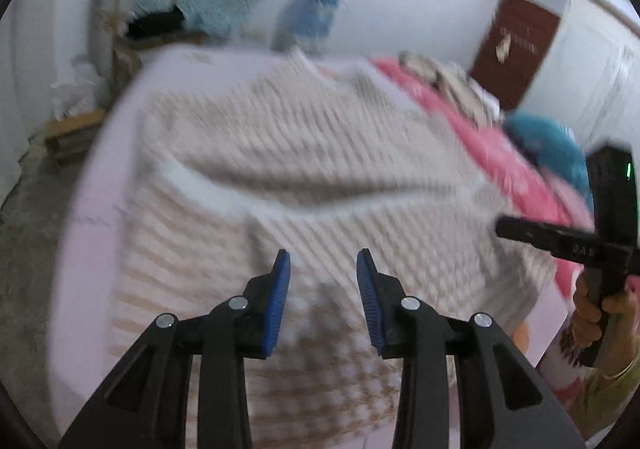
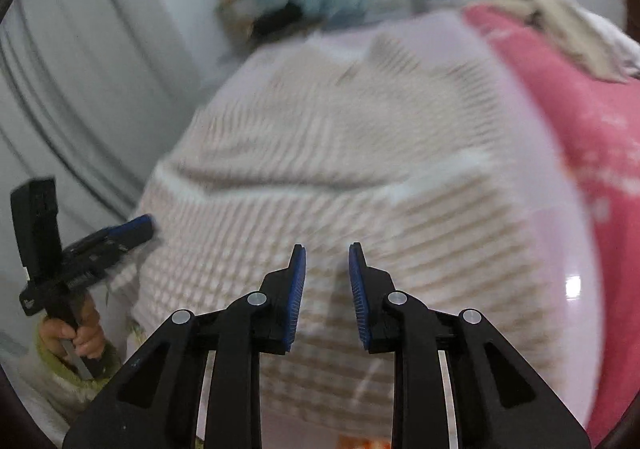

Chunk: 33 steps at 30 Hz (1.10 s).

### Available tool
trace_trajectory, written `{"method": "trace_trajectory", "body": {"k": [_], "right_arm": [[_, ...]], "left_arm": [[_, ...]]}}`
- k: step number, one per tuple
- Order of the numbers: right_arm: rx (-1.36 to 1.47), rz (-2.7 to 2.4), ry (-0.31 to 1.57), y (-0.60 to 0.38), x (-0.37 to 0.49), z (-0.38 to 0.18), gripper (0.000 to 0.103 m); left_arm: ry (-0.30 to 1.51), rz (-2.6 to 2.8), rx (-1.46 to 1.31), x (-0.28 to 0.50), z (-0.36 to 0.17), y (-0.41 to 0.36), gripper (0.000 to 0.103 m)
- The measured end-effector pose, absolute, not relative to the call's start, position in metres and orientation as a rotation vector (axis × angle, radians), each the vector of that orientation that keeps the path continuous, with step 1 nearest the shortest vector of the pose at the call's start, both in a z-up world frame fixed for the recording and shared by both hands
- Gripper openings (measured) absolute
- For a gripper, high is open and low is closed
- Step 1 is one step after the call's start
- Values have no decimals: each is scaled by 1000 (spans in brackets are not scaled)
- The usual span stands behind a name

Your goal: Fold large clothes

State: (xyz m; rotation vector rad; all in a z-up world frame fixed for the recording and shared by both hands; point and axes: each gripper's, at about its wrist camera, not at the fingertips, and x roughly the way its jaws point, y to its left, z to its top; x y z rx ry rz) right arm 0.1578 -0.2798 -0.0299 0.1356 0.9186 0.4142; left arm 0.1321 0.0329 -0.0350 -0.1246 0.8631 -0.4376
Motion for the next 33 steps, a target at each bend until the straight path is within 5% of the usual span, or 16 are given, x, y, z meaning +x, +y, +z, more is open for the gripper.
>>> {"method": "trace_trajectory", "body": {"k": [18,30,33], "right_arm": [[115,361,990,-238,206,-60,14],[178,134,917,-302,198,-40,14],[245,85,990,-326,215,-69,6]], "left_arm": [[830,-527,-126,152,-26,0,33],[920,-529,-127,167,-48,-26,33],[919,-527,-120,169,-48,-29,33]]}}
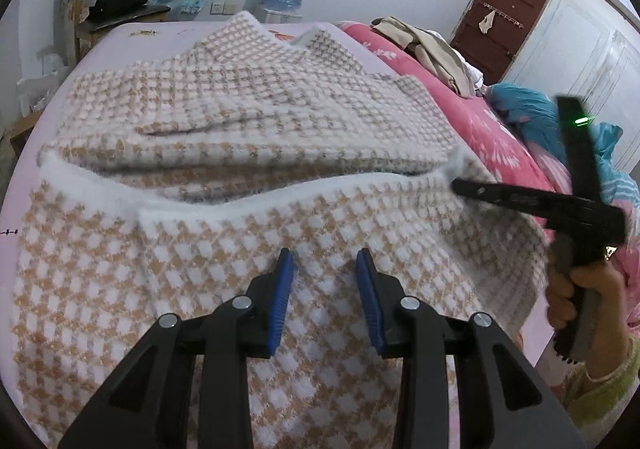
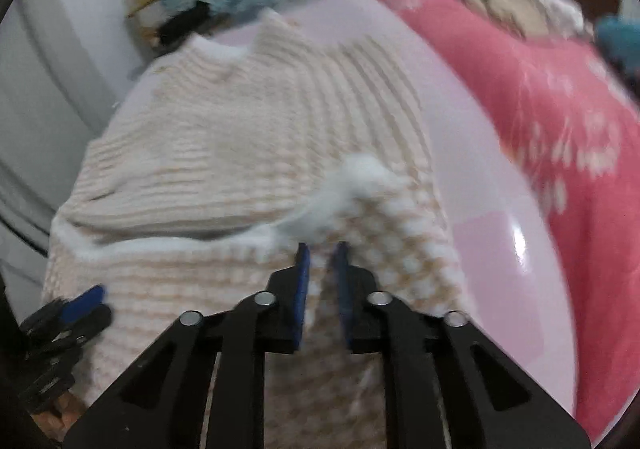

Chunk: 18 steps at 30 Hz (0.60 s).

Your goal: Fold large clothes

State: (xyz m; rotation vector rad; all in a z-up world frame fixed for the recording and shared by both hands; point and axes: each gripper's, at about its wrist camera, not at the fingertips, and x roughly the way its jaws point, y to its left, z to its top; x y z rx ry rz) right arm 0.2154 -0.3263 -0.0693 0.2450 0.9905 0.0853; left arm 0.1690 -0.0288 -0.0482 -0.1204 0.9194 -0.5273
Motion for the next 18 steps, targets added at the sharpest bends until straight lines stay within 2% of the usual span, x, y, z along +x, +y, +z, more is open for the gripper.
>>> {"method": "trace_trajectory", "body": {"k": [2,7,10,13,18], "right_arm": [[299,102,982,-334,213,-68,6],[269,65,911,-337,196,-50,14],[294,62,950,-350,198,-67,13],[280,63,940,-346,191,-58,14],[220,194,849,-321,162,-28,28]], "left_arm": [[922,-527,-121,168,-48,-28,33],[923,-529,-126,166,-48,-24,33],[924,-529,-129,166,-48,-24,33],[929,-530,-131,166,-47,-23,33],[935,-531,-148,167,-49,-21,33]]}}
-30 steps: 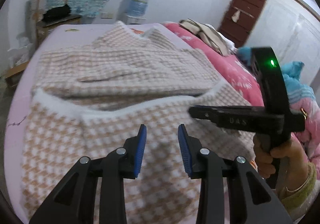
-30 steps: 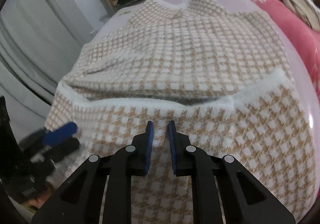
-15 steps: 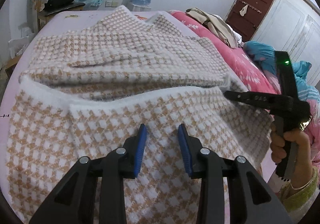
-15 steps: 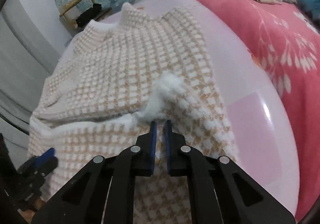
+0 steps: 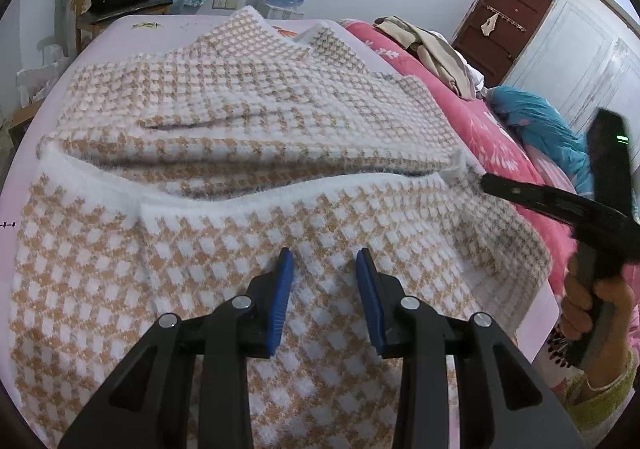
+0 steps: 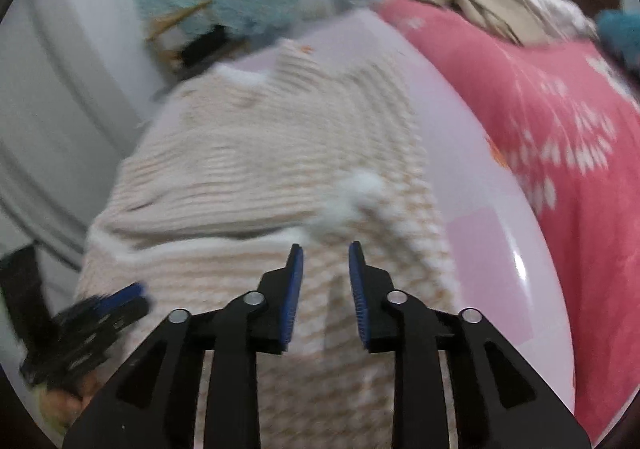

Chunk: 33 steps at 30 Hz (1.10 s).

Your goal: Fold large clothes

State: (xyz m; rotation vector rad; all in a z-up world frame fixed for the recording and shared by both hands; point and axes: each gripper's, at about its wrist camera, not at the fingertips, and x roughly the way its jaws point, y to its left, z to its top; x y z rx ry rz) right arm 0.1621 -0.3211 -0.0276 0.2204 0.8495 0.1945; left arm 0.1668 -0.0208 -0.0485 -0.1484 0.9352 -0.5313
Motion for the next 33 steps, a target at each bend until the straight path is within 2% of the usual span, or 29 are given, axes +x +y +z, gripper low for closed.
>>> {"method": "trace_trajectory", "body": {"k": [4,8,11,20,24,33], "right_arm": [[97,306,836,-288,135,-20,31],[10,320,921,-265,126,-49,31],[32,298,966,-265,128,-71,31],[-29,435,864,-245,92,-41,34],[-45,407,939,-237,106,-71,37],[14,418,953,-241,109,-70,38]], "left_arm": [[937,-532,-152,167,-48,-19,33],[939,-532,-159,166,-48,-19,33],[943,-535,-163,166,-48,-18,33],[947,-538,-180,167,-49,-15,33],[946,-542,-176,166,-47,-15,33],[885,-617,-123,123,-21,-5,35]]}}
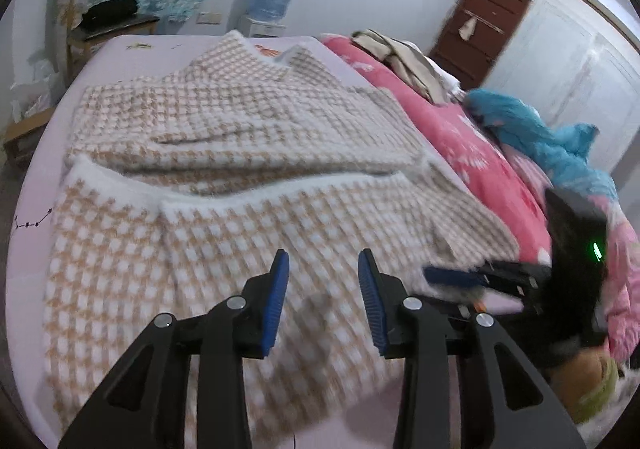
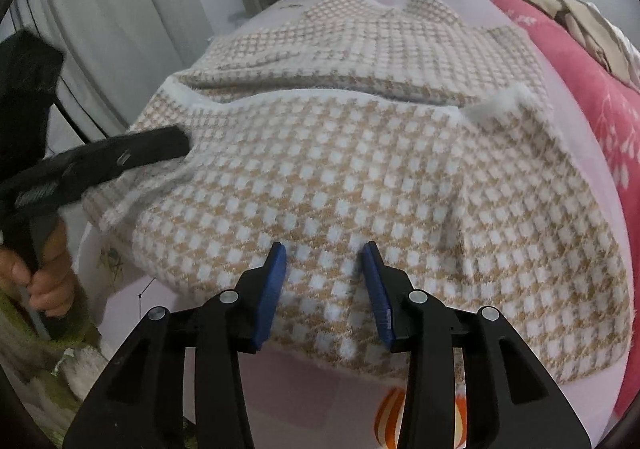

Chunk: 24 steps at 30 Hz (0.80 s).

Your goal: Fold large clothes

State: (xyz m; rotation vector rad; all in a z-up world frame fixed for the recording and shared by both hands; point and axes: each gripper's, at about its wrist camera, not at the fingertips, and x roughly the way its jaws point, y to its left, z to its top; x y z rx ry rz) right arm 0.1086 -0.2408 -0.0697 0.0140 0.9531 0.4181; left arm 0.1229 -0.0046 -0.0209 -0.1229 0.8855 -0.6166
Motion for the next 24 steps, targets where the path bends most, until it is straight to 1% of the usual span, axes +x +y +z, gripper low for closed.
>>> {"method": "trace_trajectory", "body": {"k": [7,12,18,21,24], "right_arm": [[36,420,959,-246,117,-73,38],[38,411,960,-247,119,-68,38],[14,478,882,-238,106,-46,38],[-46,467,913,-227,109,-60,38],[-42,465,918,-227,112,-69,38]], "left_arm": [[932,-620,-15,95,-38,-15,37],[952,-594,-29,96,-54,-19,38],[948,-603,-77,98,-58,-14,39],[945,-606,-96,97,-60,-10,39],[950,-609,-115,97,-59,-7,39]]}}
